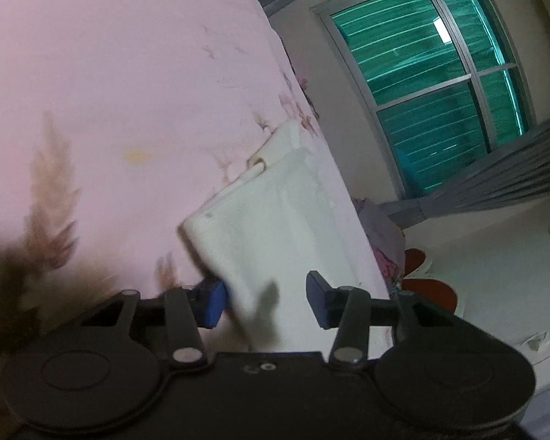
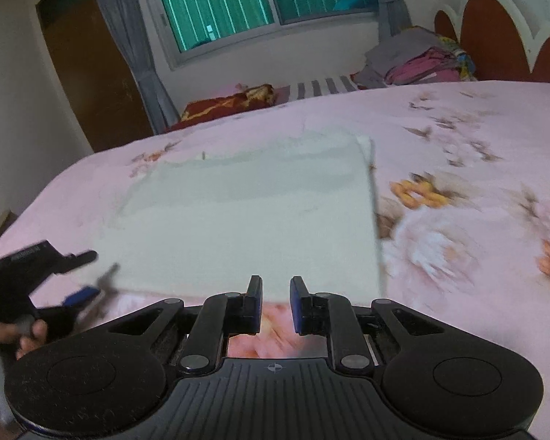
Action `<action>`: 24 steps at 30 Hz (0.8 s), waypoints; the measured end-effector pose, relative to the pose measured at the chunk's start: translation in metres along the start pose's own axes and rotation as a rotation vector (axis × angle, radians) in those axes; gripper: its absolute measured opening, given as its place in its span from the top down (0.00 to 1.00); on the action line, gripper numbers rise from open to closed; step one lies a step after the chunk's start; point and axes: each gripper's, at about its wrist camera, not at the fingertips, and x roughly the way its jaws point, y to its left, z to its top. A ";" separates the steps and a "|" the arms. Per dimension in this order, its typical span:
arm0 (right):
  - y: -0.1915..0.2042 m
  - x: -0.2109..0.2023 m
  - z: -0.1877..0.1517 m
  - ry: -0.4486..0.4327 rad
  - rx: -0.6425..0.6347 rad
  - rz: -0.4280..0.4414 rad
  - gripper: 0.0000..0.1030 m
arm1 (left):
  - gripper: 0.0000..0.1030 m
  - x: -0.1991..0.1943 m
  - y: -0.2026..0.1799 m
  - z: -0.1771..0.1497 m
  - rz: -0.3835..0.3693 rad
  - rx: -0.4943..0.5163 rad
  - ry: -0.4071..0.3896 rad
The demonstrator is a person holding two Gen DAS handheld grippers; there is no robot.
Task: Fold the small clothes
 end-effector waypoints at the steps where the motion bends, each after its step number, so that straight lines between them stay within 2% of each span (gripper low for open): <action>1: 0.004 0.009 0.006 0.005 0.009 0.015 0.86 | 0.60 0.004 0.001 0.001 -0.003 -0.010 -0.004; 2: 0.009 0.019 0.013 0.008 0.009 0.022 0.97 | 0.66 0.010 0.001 0.004 -0.005 -0.022 -0.008; 3: 0.015 0.028 0.018 0.009 0.004 0.023 0.99 | 0.69 0.014 0.002 0.006 -0.004 -0.031 -0.011; 5: 0.027 0.049 0.031 0.006 0.003 0.020 0.99 | 0.91 0.024 0.004 0.006 0.015 -0.041 -0.014; 7: 0.037 0.069 0.041 0.011 0.004 0.017 0.99 | 0.90 0.025 0.008 0.001 0.005 -0.058 -0.029; 12: 0.051 0.110 0.059 0.037 0.000 -0.008 0.99 | 0.89 0.030 0.001 0.000 -0.008 -0.001 -0.062; 15: 0.054 0.126 0.063 0.052 -0.002 -0.019 0.99 | 0.89 0.031 0.002 0.003 -0.028 -0.022 -0.055; 17: 0.055 0.134 0.065 0.063 -0.005 -0.023 0.99 | 0.83 0.026 0.005 0.004 -0.051 -0.048 -0.032; 19: 0.057 0.140 0.066 0.072 -0.010 -0.024 0.99 | 0.79 0.018 0.004 0.001 -0.044 -0.045 -0.021; 20: 0.058 0.141 0.067 0.071 -0.012 -0.022 0.99 | 0.74 0.015 0.004 -0.002 -0.048 -0.047 -0.019; 24: 0.056 0.144 0.067 0.072 0.001 -0.015 0.99 | 0.70 0.019 0.004 -0.001 -0.054 -0.071 -0.060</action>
